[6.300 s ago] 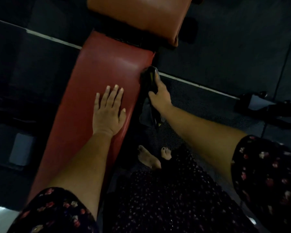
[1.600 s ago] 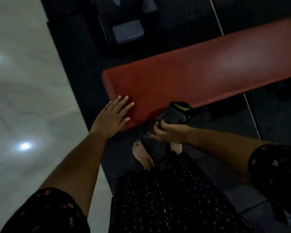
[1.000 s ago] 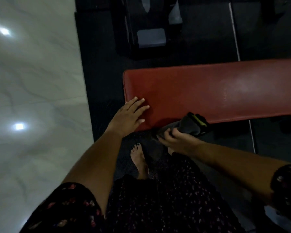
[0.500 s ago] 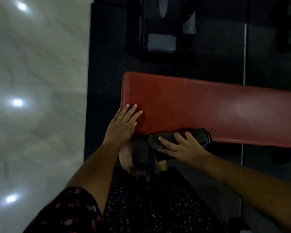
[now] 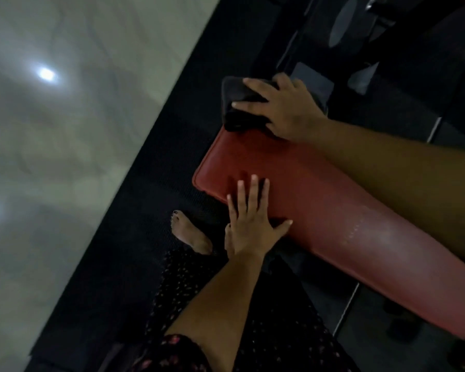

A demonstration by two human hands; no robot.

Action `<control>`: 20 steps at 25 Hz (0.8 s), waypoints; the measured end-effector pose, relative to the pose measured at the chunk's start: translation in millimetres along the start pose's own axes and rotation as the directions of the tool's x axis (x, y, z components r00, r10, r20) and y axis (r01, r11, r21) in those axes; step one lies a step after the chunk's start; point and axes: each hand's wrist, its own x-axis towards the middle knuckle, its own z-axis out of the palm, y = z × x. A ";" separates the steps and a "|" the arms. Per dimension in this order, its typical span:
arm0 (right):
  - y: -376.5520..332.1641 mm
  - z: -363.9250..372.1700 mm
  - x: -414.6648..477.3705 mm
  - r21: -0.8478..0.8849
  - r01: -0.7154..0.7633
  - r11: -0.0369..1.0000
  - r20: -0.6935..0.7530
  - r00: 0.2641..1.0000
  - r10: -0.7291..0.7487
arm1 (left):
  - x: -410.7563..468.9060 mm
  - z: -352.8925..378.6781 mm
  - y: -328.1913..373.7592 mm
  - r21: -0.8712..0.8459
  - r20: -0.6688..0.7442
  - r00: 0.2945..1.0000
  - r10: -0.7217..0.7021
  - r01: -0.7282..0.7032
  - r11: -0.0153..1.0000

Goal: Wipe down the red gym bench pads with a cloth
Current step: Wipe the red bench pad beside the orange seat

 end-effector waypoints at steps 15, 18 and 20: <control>-83.6 -14.9 79.0 -0.307 0.431 0.849 0.274 0.894 -0.355 | -8.1 -3.1 -58.7 -0.028 -0.139 0.990 0.007 -0.011 1.000; -115.9 -4.2 65.1 -0.284 0.593 0.754 0.298 0.802 -0.518 | -6.0 -7.2 -60.7 -0.002 -0.127 0.992 0.003 -0.003 1.000; -112.2 -7.2 64.0 -0.241 0.678 0.695 0.289 0.734 -0.615 | 0.0 -14.0 -64.7 -0.013 -0.131 0.991 -0.016 0.015 1.000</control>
